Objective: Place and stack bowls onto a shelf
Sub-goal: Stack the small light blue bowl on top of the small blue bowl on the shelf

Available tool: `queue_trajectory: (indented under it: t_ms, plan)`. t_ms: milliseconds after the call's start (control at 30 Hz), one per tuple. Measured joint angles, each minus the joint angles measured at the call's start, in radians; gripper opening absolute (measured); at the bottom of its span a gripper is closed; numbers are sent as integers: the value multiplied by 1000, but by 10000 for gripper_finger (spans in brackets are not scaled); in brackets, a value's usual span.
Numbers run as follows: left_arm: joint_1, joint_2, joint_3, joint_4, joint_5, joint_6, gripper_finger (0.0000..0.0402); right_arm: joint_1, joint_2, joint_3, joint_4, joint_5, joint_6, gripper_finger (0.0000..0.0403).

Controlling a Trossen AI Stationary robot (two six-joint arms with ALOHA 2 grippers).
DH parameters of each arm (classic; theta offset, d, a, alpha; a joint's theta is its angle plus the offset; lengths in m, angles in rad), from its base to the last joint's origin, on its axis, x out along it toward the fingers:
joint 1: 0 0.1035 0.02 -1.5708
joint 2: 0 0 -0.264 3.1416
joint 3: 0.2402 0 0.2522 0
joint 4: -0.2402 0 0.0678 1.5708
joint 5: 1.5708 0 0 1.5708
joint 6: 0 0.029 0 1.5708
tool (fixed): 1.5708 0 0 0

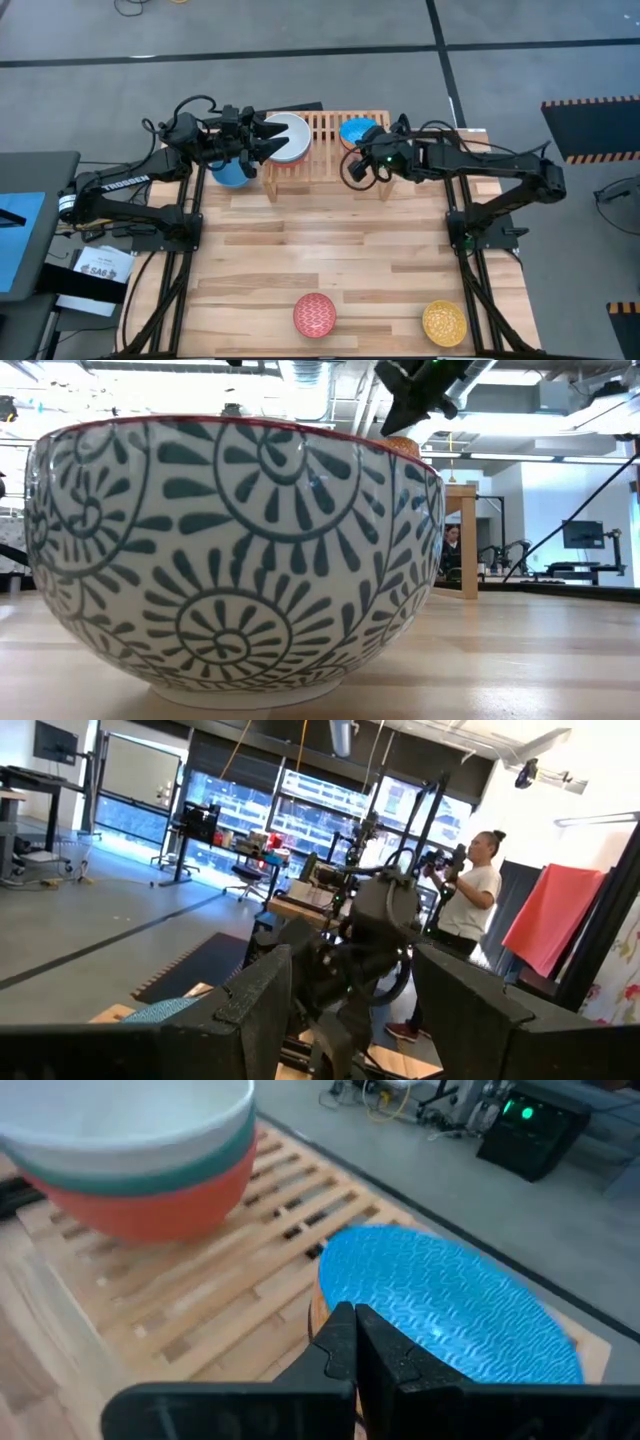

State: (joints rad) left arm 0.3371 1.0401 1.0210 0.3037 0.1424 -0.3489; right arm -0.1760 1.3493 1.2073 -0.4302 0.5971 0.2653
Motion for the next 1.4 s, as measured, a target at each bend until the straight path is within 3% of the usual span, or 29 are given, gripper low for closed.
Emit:
queue_trajectory:
  t_ms: [467,767,900,1133,1400]
  plan:
    - [0,0,0,-7,-9,0,195,-2,33,-1,-18,2,7,18]
    - [0,0,0,-7,-19,4,195,-40,-84,68,-43,-8,-34,18]
    - [0,0,0,-7,-26,-1,195,-136,-82,174,-97,-123,-27,18]
    - [0,0,0,-7,-26,-3,195,-313,104,333,-149,-392,16,18]
    - [0,0,0,-7,-26,-6,195,-344,237,342,-143,-417,26,18]
